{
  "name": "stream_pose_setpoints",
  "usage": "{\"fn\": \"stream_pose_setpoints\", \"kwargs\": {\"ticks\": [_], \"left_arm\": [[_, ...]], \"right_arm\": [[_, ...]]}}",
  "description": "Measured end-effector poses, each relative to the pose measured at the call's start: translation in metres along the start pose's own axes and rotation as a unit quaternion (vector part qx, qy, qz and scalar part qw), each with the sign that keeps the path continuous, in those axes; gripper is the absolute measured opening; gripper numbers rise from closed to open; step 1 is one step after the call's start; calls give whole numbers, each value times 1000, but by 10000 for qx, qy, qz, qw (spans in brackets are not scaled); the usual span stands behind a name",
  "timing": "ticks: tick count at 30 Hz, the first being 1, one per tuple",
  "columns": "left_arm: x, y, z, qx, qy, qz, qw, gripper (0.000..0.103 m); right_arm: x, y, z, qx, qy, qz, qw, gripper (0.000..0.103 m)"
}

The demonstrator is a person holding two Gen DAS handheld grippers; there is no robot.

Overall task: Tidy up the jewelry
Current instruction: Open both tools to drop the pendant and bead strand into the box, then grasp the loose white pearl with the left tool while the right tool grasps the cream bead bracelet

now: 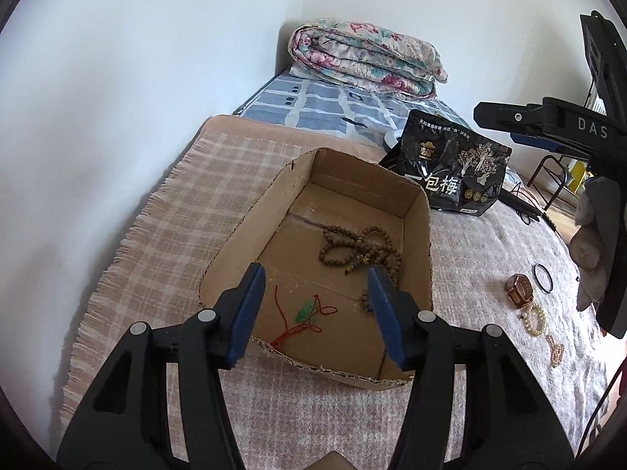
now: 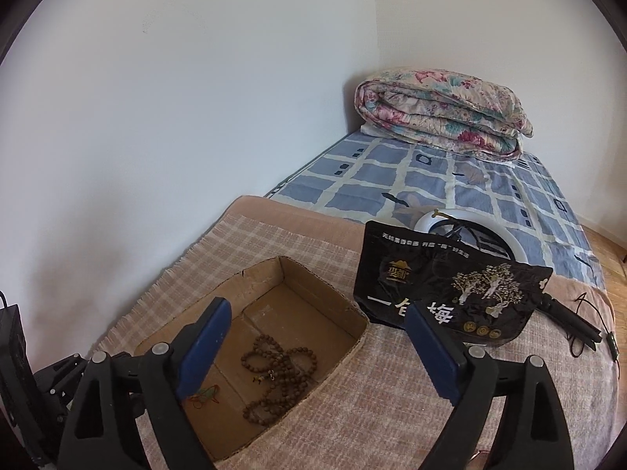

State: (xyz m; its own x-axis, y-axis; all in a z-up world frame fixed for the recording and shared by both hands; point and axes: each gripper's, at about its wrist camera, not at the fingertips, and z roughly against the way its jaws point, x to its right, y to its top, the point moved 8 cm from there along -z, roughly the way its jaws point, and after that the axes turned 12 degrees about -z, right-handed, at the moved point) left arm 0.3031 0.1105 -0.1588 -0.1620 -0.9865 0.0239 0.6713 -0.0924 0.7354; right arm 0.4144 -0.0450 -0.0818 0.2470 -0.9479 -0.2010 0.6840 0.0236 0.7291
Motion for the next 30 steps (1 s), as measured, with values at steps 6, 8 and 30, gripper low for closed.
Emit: {"fn": "stream_pose_setpoints", "kwargs": {"ticks": [6,8,30], "left_arm": [[20,5,15,96,-7,-105,9999,56],[29,7,20,140,-34,-163,9998,56],[155,-15,38,220,-747,-884,9930,56]], "right_arm": [[27,1,33,328,-331,-65,9989,103],[37,1,45,382,-398,-86,9984,103],[210,-72,156,448,-1306,-662,9882,103]]}}
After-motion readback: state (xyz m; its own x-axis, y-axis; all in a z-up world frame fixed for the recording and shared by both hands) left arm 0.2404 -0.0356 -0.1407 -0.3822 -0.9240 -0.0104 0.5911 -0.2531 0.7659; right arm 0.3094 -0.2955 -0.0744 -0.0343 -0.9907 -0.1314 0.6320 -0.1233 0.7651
